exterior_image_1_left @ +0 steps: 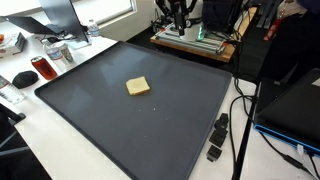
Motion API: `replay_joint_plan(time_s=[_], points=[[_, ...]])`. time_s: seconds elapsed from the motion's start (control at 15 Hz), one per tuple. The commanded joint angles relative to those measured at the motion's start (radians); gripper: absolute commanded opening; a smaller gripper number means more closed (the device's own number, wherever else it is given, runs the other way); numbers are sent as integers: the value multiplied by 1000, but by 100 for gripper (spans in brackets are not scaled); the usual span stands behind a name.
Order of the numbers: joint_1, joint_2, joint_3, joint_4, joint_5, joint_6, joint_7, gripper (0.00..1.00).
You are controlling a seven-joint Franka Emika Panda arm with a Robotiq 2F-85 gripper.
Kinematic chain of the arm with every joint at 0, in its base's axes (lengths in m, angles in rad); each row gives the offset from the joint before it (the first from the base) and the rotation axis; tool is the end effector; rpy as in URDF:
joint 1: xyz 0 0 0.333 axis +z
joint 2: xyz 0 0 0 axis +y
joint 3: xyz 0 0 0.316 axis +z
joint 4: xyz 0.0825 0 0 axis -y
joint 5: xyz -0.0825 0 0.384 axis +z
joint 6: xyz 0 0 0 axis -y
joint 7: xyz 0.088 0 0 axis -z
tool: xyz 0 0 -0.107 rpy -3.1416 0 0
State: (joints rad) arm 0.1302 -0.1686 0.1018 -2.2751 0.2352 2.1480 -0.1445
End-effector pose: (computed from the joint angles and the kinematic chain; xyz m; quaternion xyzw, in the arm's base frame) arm 0.4780 0.1239 0.4304 -0.9878 -0.1245 -0.0168 0.0919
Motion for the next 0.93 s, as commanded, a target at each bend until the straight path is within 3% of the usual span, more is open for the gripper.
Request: replay_joint_plan(time_s=[0.0, 0.33, 0.87], points=[[-31, 133, -13, 130, -49, 33, 95, 8], [-55, 299, -33, 250, -254, 39, 393, 7], [45, 534, -86, 457, -469, -89, 773, 6]])
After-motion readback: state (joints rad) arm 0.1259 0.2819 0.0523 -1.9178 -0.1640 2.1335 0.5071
